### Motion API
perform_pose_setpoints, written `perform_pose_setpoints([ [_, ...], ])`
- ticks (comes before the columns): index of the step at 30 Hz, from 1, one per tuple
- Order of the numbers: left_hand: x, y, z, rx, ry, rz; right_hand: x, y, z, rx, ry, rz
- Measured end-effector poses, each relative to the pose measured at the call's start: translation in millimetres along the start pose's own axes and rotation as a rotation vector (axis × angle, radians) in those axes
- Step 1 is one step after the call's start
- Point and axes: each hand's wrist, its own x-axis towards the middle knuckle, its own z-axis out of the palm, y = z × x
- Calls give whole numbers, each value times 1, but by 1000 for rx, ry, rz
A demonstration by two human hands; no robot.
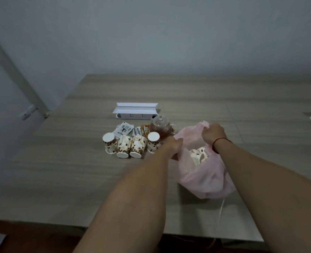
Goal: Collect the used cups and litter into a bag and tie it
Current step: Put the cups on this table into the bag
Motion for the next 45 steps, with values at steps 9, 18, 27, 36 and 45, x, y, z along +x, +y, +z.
perform_pose_setpoints([
  [9,85,-5,-45,350,489,58,60,-2,76,-34,-128,38],
  [18,128,-34,-48,649,411,-23,77,3,109,-39,-195,82],
  [27,96,-27,-47,245,660,208,67,0,101,18,-235,5],
  [36,60,-21,-31,-565,420,56,47,-27,76,194,-153,-19],
  [45,24,-14,-3,-457,70,-83,29,-38,53,273,-95,1],
])
